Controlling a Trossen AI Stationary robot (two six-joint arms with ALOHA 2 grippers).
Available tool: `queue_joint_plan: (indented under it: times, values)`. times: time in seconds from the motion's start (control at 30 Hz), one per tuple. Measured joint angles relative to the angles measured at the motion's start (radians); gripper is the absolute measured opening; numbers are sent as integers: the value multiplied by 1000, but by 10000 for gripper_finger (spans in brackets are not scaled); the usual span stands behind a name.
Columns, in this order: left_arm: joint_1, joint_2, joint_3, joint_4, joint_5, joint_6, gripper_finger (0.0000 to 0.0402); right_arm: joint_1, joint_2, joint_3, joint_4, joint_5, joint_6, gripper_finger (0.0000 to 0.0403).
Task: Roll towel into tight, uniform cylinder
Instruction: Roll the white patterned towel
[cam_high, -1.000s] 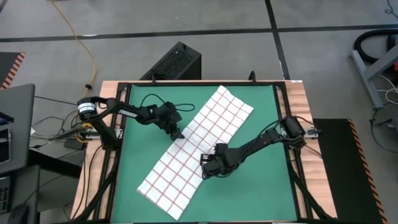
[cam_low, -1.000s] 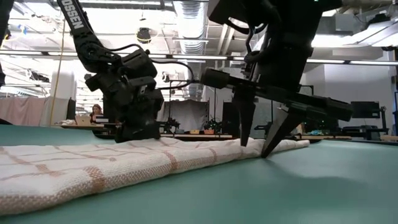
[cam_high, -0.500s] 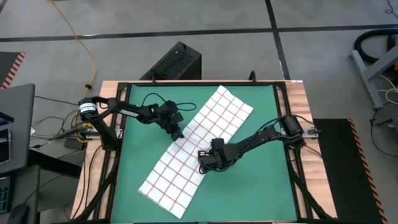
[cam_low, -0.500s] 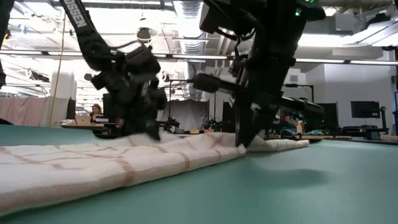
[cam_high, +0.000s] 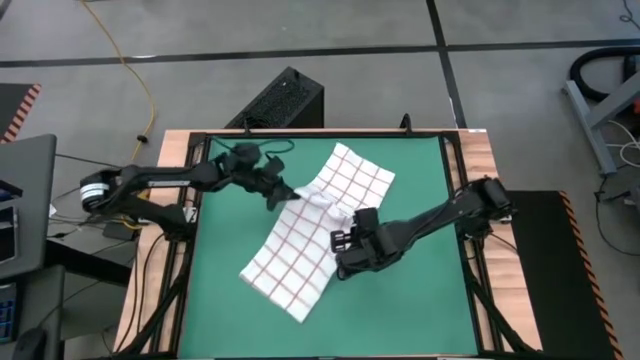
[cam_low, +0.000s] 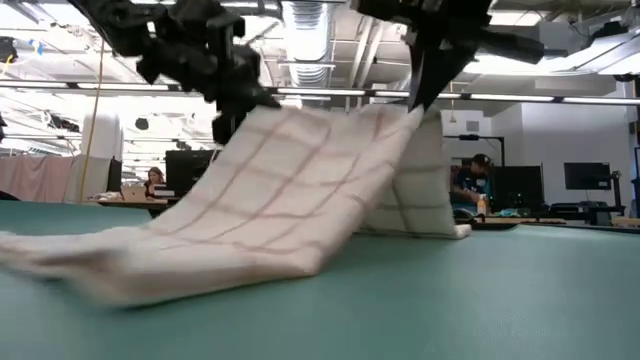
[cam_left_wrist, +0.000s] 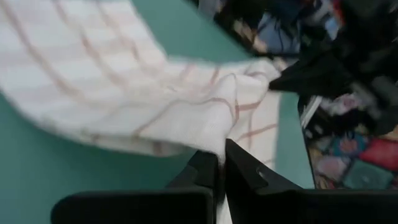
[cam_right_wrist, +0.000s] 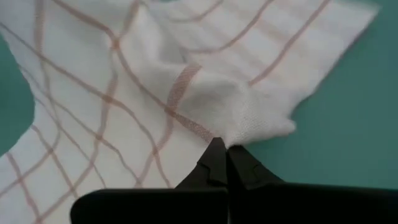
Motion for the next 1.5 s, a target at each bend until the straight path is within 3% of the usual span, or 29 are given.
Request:
queue_joint_plan:
  times: [0.17, 0.37, 0.5, 0.6, 0.73, 1.0, 1.1, 1.3, 1.5]
  values:
    - [17, -58, 59, -1, -67, 47, 0, -31, -53, 86, -183, 55, -109, 2]
    - [20, -42, 194, 0, -149, 144, 7, -133, -138, 181, -258, 137, -407, 2]
    - [24, -39, 275, -36, -295, 280, 8, -241, -212, 218, -256, 187, -640, 2]
    - [35, -39, 312, -44, -401, 414, 8, -335, -263, 220, -219, 215, -816, 2]
    - [64, -32, 352, -35, -467, 676, 8, -466, -323, 220, -111, 234, -1045, 2]
    - [155, 10, 415, 21, -497, 996, 8, -610, -367, 220, 232, 225, -1483, 1]
    - [173, 22, 444, 31, -492, 1122, 7, -621, -354, 220, 301, 230, -1562, 1]
    - [193, 25, 466, -49, -521, 1214, 3, -611, -295, 216, 280, 257, -1583, 1]
    - [192, 25, 454, -316, -496, 1155, 1, -559, -190, 216, 243, 328, -1505, 1]
